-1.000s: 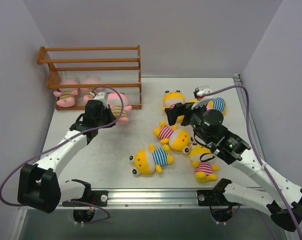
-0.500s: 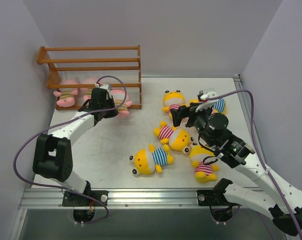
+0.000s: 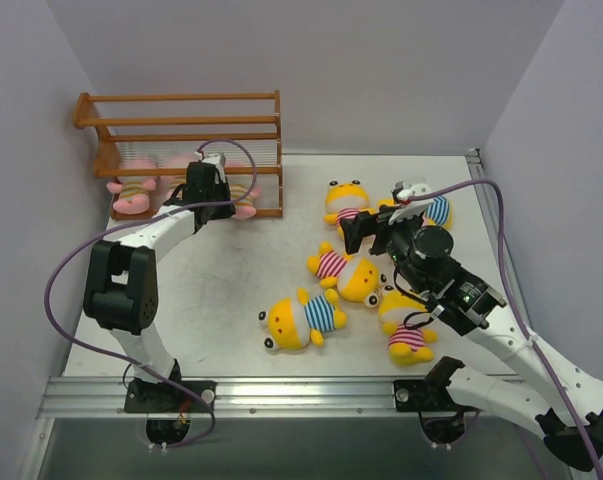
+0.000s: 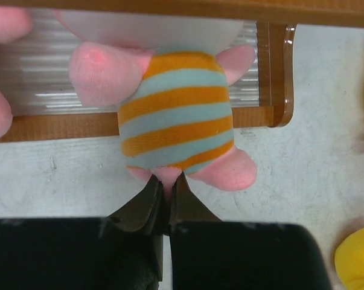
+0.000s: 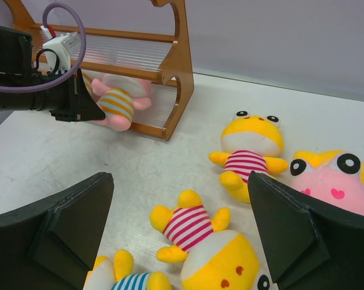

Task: Place and organize the stuffed toys onto the shelf
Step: Place the stuffed toy onto shelf

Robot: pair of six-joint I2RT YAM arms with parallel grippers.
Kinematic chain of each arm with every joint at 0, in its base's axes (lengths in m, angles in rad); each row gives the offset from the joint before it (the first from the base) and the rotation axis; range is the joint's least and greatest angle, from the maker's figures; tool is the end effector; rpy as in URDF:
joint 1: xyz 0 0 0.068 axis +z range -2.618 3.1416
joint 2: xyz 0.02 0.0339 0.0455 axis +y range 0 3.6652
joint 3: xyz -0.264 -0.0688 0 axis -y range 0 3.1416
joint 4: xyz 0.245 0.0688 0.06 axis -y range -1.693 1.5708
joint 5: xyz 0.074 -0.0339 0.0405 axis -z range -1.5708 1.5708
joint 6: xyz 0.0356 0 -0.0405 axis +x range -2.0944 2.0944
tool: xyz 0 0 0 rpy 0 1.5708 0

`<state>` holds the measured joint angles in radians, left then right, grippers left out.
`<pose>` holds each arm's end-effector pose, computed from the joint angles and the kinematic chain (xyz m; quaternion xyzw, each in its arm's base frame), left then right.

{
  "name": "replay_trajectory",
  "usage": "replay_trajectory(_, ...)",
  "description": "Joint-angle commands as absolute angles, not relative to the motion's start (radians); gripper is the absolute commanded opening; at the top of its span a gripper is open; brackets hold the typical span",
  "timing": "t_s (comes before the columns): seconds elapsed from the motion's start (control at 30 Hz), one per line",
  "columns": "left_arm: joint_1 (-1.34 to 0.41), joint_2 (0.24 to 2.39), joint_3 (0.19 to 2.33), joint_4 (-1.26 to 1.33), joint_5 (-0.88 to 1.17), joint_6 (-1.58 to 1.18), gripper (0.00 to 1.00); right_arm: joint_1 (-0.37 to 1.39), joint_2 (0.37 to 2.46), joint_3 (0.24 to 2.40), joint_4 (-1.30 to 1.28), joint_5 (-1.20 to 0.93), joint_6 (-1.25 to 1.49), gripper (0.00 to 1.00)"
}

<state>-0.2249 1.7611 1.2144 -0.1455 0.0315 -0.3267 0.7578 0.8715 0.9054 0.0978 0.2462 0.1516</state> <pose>0.3846 -0.0891 0.2267 -0.0394 0.9041 -0.1295 0.4053 0.1516 0.1315 0.3981 -0.1071 0.6518 0.2551 0.7061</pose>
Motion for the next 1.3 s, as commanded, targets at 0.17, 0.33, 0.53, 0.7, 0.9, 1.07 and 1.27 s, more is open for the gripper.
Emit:
replay_trajectory(0.17, -0.187, 1.824, 1.348, -0.064, 0.055, -0.259, 0.02, 0.747, 0.876, 0.896, 0.141, 0.261, 0.140, 1.00)
replay_trajectory(0.33, -0.166, 1.870, 1.402, -0.100, 0.077, -0.250, 0.02, 0.744, 0.881, 0.897, 0.143, 0.261, 0.140, 1.00)
replay_trajectory(0.53, -0.143, 1.896, 1.408, -0.132, 0.086, -0.250, 0.02, 0.744, 0.881, 0.897, 0.138, 0.261, 0.141, 0.99)
replay_trajectory(0.7, -0.121, 1.902, 1.410, -0.158, 0.087, -0.244, 0.02, 0.744, 0.888, 0.902, 0.138, 0.255, 0.144, 0.99)
replay_trajectory(0.9, -0.097, 1.898, 1.402, -0.209, 0.087, -0.241, 0.02, 0.742, 0.887, 0.902, 0.137, 0.252, 0.147, 1.00)
replay_trajectory(1.07, -0.075, 1.901, 1.407, -0.229, 0.063, -0.241, 0.02, 0.741, 0.885, 0.902, 0.132, 0.250, 0.149, 1.00)
replay_trajectory(1.27, -0.061, 1.893, 1.422, -0.281, 0.008, -0.229, 0.02, 0.741, 0.873, 0.897, 0.132, 0.253, 0.150, 0.99)
